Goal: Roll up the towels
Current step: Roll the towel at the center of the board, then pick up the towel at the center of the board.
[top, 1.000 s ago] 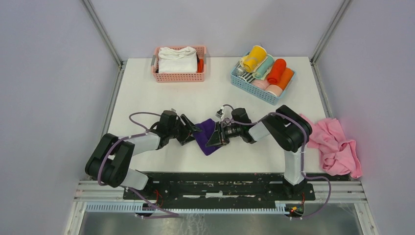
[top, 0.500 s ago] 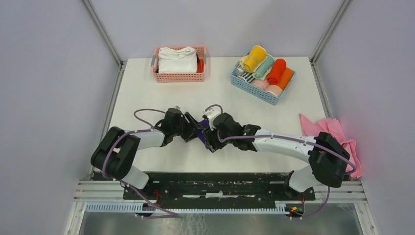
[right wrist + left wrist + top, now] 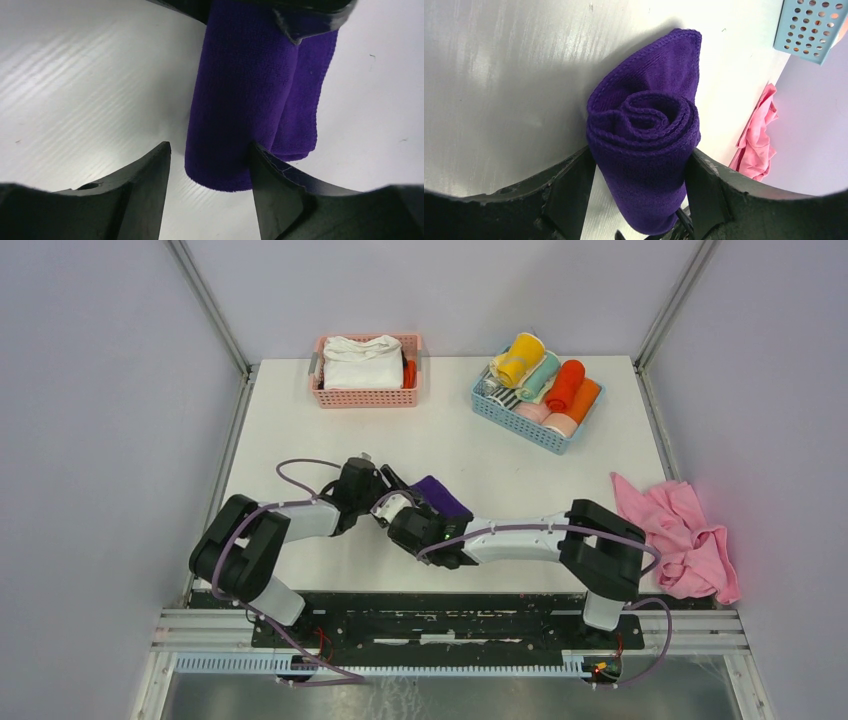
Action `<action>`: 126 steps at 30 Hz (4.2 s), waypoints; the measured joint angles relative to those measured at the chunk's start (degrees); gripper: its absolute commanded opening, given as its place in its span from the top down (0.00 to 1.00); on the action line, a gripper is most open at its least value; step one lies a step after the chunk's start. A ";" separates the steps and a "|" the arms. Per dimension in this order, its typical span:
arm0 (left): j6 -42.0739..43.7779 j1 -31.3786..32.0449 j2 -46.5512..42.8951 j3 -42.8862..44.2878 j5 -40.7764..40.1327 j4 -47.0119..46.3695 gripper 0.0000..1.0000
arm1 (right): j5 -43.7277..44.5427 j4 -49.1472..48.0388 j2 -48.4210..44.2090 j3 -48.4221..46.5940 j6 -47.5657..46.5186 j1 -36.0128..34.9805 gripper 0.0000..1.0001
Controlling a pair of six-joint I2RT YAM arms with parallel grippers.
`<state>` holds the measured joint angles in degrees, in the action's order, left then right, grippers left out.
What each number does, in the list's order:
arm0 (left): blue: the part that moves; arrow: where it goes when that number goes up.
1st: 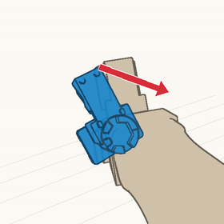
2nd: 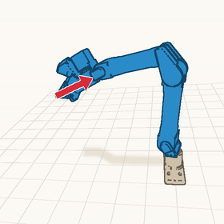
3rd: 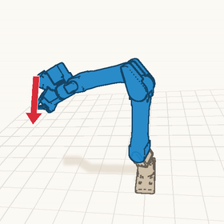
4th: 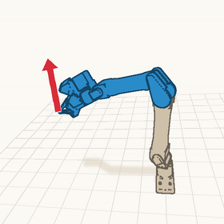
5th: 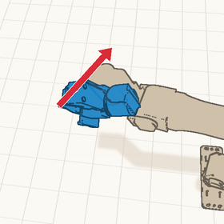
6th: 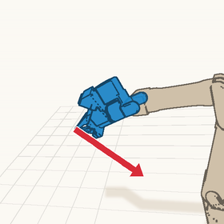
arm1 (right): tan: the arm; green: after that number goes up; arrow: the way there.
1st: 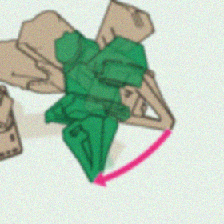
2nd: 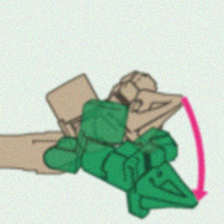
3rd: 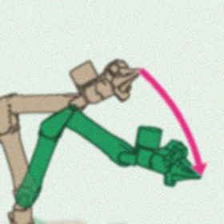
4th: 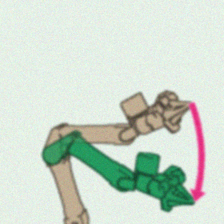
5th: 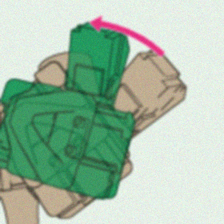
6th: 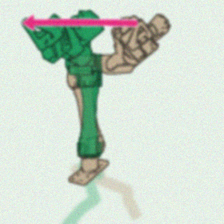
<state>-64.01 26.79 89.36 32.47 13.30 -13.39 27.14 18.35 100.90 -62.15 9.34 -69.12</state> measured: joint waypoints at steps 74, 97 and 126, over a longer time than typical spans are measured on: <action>3.98 -1.40 -1.33 2.01 -5.18 5.70 0.30 | -10.05 4.87 -4.48 -7.17 -0.39 3.32 0.15; 4.96 -1.27 3.72 6.86 -2.05 5.53 0.23 | -2.62 1.81 10.43 -9.16 -6.12 6.03 0.42; 21.70 -15.12 -4.37 36.37 -16.24 38.14 0.00 | -6.67 18.73 -1.11 -9.16 11.45 22.67 1.00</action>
<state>-42.30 11.66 84.99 68.84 -2.94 24.75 20.47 37.08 99.79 -71.31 20.80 -46.46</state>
